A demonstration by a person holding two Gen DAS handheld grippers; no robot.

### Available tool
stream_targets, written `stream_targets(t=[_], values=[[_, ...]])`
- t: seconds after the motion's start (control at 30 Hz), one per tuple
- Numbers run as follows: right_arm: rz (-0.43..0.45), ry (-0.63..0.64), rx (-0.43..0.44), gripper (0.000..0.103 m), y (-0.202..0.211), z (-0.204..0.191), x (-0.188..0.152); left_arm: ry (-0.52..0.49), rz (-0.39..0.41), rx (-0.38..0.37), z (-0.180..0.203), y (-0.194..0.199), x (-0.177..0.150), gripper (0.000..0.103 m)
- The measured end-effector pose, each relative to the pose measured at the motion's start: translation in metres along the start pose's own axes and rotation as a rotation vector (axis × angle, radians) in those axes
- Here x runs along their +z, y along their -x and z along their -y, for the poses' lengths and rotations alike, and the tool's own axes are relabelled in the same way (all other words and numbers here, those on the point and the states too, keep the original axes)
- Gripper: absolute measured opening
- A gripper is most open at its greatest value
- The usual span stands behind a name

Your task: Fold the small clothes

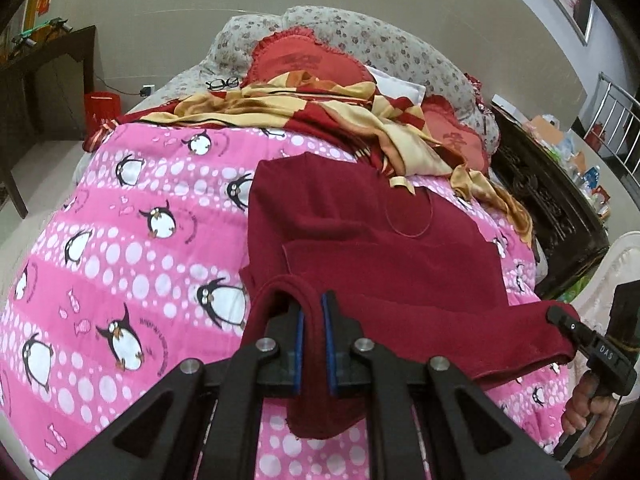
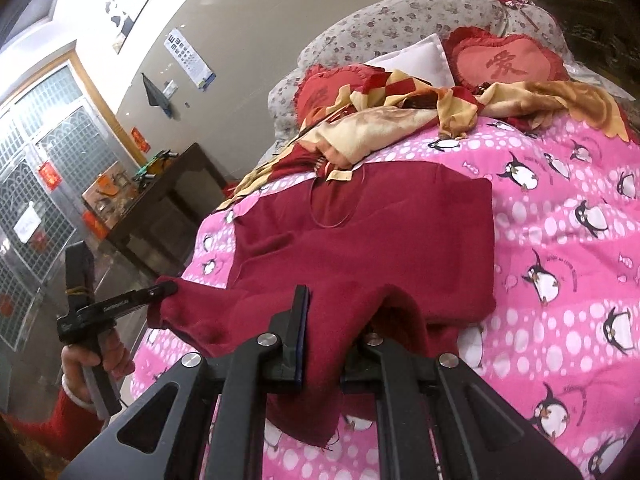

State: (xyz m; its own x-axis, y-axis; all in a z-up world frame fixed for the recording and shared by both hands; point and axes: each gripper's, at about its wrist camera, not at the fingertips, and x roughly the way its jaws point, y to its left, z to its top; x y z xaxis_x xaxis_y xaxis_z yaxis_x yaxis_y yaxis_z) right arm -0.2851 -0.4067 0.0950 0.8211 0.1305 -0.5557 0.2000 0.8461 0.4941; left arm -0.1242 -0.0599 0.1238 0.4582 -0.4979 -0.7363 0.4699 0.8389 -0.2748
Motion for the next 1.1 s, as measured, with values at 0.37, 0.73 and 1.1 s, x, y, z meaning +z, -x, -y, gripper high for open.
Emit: stream_targets(t=[0.37,0.73,1.1], values=[[-0.005,0.009,-0.049,0.026,-0.016,0.010,0.013,-0.009,-0.007,0.035,0.003,-0.022,0.009,0.009],[-0.003,0.011,-0.077,0.027,-0.028,0.016,0.022,-0.021,-0.017,0.055,0.005,-0.036,0.019,0.009],[-0.004,0.016,-0.090,0.027,-0.034,0.020,0.030,-0.040,-0.017,0.071,0.009,-0.049,0.032,0.009]])
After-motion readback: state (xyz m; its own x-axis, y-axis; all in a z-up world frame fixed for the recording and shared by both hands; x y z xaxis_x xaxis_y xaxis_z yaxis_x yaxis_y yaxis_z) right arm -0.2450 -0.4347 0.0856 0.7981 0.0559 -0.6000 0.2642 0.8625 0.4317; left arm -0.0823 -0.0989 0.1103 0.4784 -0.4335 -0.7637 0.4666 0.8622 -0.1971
